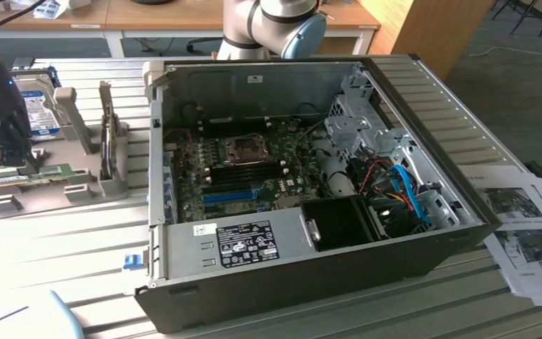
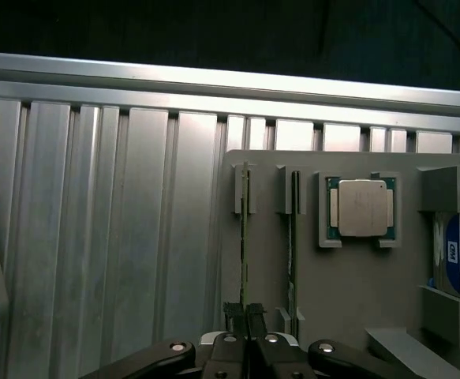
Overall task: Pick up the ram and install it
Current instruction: 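Pick up the ram and move it above insertion slot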
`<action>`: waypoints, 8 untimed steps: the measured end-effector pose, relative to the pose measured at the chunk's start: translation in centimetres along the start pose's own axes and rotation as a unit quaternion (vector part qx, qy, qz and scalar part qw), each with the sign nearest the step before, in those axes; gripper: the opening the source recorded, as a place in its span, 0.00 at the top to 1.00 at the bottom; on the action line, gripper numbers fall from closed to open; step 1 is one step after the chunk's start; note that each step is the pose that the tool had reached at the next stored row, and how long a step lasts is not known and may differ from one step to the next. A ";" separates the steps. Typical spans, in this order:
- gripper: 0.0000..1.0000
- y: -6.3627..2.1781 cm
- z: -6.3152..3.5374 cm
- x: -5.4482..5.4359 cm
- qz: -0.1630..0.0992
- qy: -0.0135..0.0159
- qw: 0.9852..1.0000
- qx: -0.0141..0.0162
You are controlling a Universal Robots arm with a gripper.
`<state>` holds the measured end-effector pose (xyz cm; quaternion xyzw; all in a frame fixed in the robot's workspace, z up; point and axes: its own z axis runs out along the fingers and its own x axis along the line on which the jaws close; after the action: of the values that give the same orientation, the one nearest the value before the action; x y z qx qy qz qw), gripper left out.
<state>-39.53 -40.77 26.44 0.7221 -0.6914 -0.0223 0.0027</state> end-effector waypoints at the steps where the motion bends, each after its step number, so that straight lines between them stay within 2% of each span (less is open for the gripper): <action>1: 0.89 0.00 -0.11 0.0 0.000 0.000 1.000 0.000; 8: 0.89 0.01 -0.97 0.0 0.000 0.002 1.000 0.000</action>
<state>-39.50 -40.77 27.41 0.7221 -0.6915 -0.0210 0.0045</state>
